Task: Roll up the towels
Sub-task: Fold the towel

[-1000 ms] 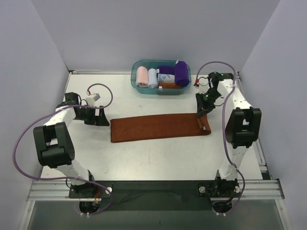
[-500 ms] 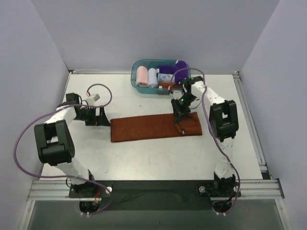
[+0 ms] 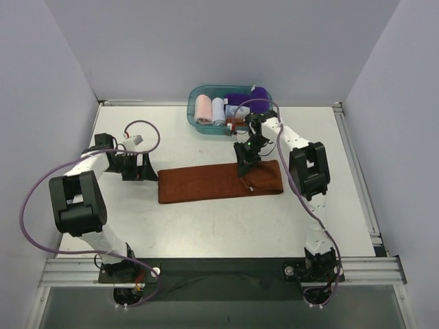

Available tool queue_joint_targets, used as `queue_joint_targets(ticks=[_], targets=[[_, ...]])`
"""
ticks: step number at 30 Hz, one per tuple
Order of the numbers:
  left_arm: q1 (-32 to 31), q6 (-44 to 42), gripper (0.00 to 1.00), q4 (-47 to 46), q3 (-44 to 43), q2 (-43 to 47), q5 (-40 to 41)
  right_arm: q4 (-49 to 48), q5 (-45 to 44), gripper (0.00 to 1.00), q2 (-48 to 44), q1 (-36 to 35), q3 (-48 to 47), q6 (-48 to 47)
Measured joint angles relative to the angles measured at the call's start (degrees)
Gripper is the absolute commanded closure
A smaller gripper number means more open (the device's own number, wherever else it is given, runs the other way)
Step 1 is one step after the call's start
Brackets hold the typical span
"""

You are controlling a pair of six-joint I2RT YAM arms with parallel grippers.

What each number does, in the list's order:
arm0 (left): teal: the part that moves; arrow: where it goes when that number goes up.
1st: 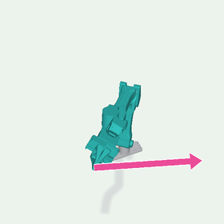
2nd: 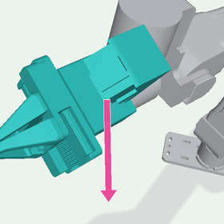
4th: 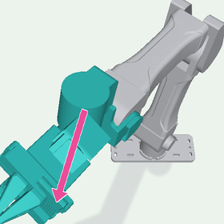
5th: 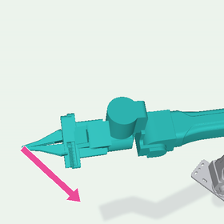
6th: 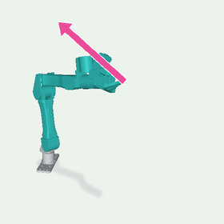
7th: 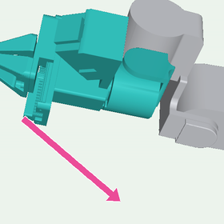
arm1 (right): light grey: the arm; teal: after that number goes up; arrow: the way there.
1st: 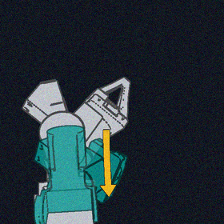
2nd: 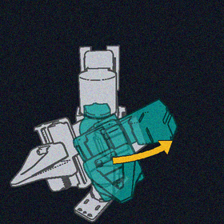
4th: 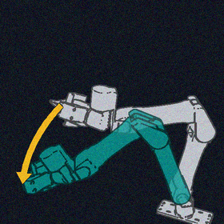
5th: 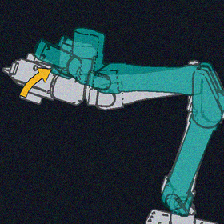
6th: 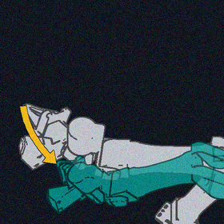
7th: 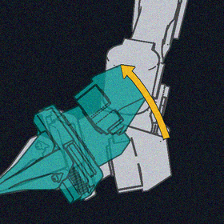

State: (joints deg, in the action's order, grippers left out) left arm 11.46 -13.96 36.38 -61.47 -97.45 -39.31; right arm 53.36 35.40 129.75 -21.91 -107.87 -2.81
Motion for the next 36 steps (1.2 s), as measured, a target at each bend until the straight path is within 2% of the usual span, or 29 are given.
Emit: queue_joint_targets(ticks=[10,12,17,18,19,20,24,28,29,30,32,33,36], targets=[[0.0,0.0,0.03,0.0,0.0,-0.7,0.0,0.0,0.5,1.00,2.2,-2.9,-1.9,1.0],[-0.2,0.0,0.12,0.0,0.0,-0.7,0.0,-0.2,0.5,1.00,2.4,-3.1,-2.5,1.3],[-1.4,0.0,0.14,-0.6,1.0,-0.7,0.2,-0.5,0.7,1.00,2.7,-3.5,-4.1,1.7],[-1.8,0.0,0.14,-0.6,1.3,-0.7,0.3,-0.6,0.7,0.98,2.7,-3.6,-4.2,1.8],[-2.3,0.1,0.14,-0.6,1.5,-0.7,0.5,-0.7,0.7,0.88,2.7,-3.6,-4.2,1.8],[-2.7,0.1,0.14,-0.6,1.7,-0.7,0.5,-0.7,0.8,0.68,2.8,-3.6,-4.2,2.0],[-4.3,0.5,0.15,-0.8,2.0,-0.7,0.9,-0.9,1.7,0.58,3.2,-3.7,-4.1,2.2],[-6.5,1.5,0.21,-2.4,3.1,-0.7,1.0,-1.2,3.1,0.61,2.6,-2.9,-3.3,1.5],[-7.3,1.7,0.26,-2.8,3.5,-0.7,0.9,-1.2,3.4,0.66,2.0,-2.4,-2.7,1.2],[-8.0,1.9,0.26,-3.0,3.8,-0.7,0.9,-1.3,3.7,0.69,1.3,-1.7,-1.9,0.7],[-9.6,2.2,0.29,-3.3,4.0,-0.7,0.9,-1.2,3.8,0.77,-0.5,0.7,-0.7,-0.5],[-10.4,2.4,0.34,-3.6,4.0,-0.7,0.9,-1.2,3.7,0.80,-1.8,2.6,-0.3,-1.4],[-12.9,3.1,0.41,-4.5,4.0,-1.3,1.0,-1.5,0.9,0.83,-4.5,7.7,0.7,-3.5]])
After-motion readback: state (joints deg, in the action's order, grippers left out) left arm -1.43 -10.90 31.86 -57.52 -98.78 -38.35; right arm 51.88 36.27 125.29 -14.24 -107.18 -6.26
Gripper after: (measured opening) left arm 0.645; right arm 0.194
